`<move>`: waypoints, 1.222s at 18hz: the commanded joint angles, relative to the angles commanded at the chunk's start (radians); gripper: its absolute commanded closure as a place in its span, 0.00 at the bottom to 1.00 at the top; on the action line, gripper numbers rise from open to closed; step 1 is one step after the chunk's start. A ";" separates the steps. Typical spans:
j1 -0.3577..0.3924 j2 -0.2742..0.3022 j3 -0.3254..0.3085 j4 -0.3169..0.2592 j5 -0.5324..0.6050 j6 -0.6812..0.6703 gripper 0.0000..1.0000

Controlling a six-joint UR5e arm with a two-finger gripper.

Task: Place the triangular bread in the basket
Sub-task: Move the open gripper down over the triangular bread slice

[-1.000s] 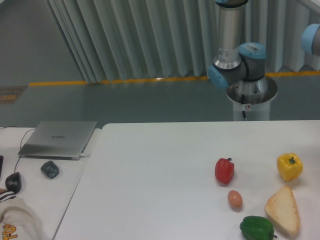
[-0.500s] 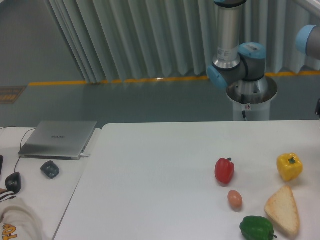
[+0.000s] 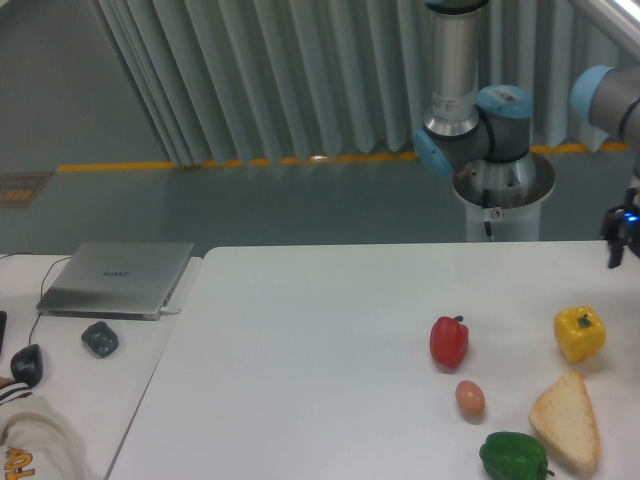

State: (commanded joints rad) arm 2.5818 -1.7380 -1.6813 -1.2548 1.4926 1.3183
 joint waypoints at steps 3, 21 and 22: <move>-0.015 -0.025 0.054 0.005 -0.003 -0.083 0.00; -0.143 -0.213 0.127 0.203 0.032 -0.551 0.00; -0.143 -0.222 0.127 0.203 0.034 -0.550 0.00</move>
State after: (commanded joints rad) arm 2.4390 -1.9603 -1.5539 -1.0523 1.5263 0.7685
